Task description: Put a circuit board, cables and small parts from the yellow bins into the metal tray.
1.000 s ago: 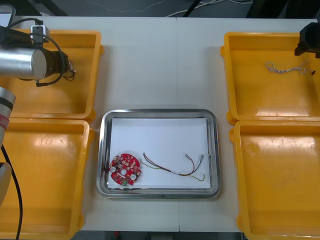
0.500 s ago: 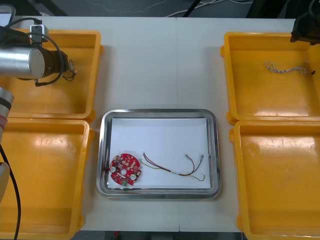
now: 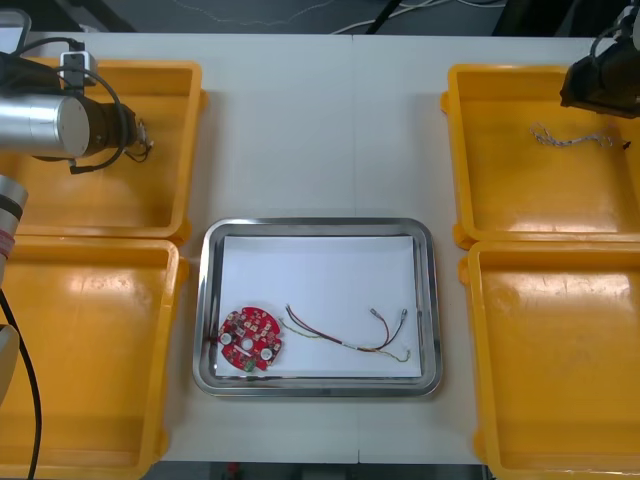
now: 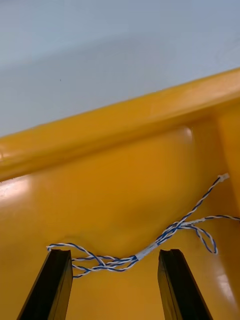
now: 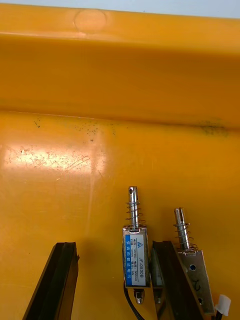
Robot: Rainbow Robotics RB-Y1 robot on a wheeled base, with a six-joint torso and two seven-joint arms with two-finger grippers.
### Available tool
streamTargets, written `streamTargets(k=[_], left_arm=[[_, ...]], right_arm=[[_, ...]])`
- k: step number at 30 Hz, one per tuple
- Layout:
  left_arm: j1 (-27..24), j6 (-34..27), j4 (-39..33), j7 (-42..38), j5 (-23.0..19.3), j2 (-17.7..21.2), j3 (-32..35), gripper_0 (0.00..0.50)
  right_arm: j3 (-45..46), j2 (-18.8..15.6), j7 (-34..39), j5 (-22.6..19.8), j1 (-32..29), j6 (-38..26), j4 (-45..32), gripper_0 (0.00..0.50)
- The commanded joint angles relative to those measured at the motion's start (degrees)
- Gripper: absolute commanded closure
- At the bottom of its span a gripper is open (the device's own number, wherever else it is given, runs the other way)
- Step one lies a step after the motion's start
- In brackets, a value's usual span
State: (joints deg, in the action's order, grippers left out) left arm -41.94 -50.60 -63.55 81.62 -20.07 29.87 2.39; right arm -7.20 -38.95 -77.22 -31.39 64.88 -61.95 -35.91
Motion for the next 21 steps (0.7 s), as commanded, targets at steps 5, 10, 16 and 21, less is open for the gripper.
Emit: streamTargets(k=[5, 10, 16, 21], left_arm=[[0.72, -0.37, -2.11, 7.15, 0.64, 0.8, 1.21, 0.113], [0.64, -0.46, -2.11, 7.15, 1.35, 0.1, 1.21, 0.116], [0.64, -0.37, -2.11, 7.15, 2.22, -0.78, 1.21, 0.117], [0.72, -0.37, -2.11, 7.15, 2.66, -1.31, 1.21, 0.122]], right_arm=[[-0.71, 3.53, -1.09, 0.19, 2.88, 2.54, 3.3, 0.004], [-0.71, 5.02, -1.17, 0.19, 2.79, 2.8, 4.62, 0.004], [-0.71, 5.82, -1.17, 0.19, 2.18, 2.98, 4.8, 0.005], [-0.71, 5.99, -1.61, 0.1, 0.86, 4.56, 4.8, 0.005]])
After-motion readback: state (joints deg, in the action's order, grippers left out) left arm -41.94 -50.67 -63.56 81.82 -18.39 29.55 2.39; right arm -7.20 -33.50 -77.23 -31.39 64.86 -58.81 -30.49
